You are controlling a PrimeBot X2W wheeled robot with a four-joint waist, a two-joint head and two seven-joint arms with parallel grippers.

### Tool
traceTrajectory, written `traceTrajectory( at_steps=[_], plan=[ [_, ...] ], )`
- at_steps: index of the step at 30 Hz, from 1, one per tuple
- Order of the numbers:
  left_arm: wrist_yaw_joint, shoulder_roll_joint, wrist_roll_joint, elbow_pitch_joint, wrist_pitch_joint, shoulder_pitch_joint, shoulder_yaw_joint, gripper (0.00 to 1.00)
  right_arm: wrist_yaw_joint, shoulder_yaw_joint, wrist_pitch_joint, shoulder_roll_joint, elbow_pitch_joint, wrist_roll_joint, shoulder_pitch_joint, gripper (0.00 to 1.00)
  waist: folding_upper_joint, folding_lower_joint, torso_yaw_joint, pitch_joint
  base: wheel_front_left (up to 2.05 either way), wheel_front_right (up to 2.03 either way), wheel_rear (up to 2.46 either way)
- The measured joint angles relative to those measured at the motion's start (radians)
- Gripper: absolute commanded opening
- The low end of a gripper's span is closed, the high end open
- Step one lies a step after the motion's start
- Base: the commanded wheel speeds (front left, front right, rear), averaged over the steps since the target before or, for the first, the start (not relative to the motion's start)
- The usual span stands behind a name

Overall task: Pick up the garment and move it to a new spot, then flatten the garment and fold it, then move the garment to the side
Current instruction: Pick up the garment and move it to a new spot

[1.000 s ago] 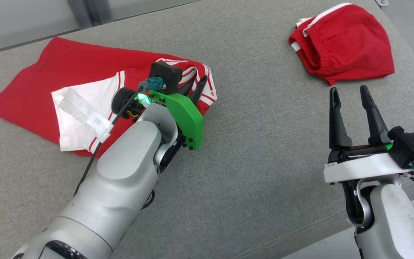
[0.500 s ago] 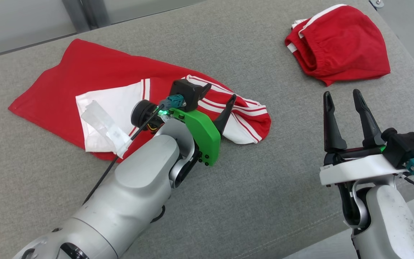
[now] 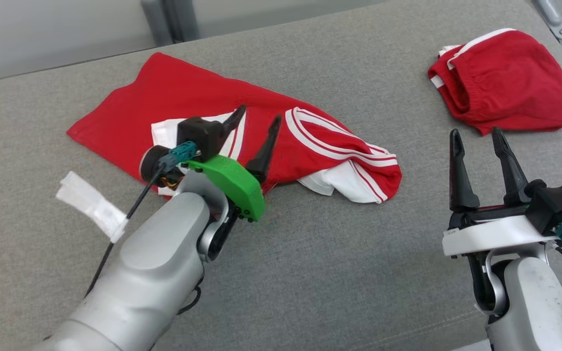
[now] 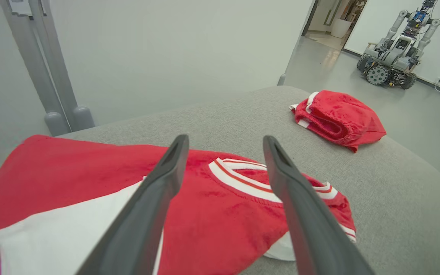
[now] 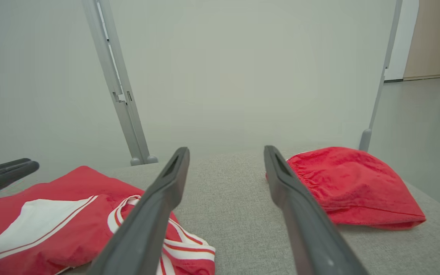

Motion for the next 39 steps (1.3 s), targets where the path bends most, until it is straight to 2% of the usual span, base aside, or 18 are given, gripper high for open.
traceTrajectory(
  at_steps=[6,13,19,25,39],
  plan=[
    [0.056,0.087,0.106,-0.192,-0.001,0.181,0.156,1.00,0.000,0.009,0.000,0.001,-0.009,-0.034,0.030,1.00,0.0000,0.0000,0.047,-0.038,0.00,0.00,0.00],
    [0.106,0.121,0.204,-0.387,-0.001,0.411,0.321,1.00,0.000,0.018,0.000,0.000,-0.020,-0.062,0.087,1.00,0.0000,0.0000,0.100,-0.087,0.00,0.00,0.00],
    [0.123,0.113,0.267,-0.524,-0.001,0.609,0.461,1.00,0.000,0.036,0.000,0.001,-0.040,-0.048,0.130,1.00,0.0000,0.0000,0.128,-0.127,0.00,0.00,0.00],
    [0.119,0.057,0.301,-0.623,-0.001,0.779,0.589,1.00,0.000,0.039,0.000,0.001,-0.050,-0.019,0.158,1.00,0.0000,0.0000,0.141,-0.155,0.00,0.00,0.00],
    [0.059,-0.015,0.409,-0.620,-0.001,0.852,0.699,1.00,0.000,0.043,0.000,0.001,-0.018,-0.014,0.164,1.00,0.0000,0.0000,0.155,-0.180,0.00,0.00,0.00]
  ],
)
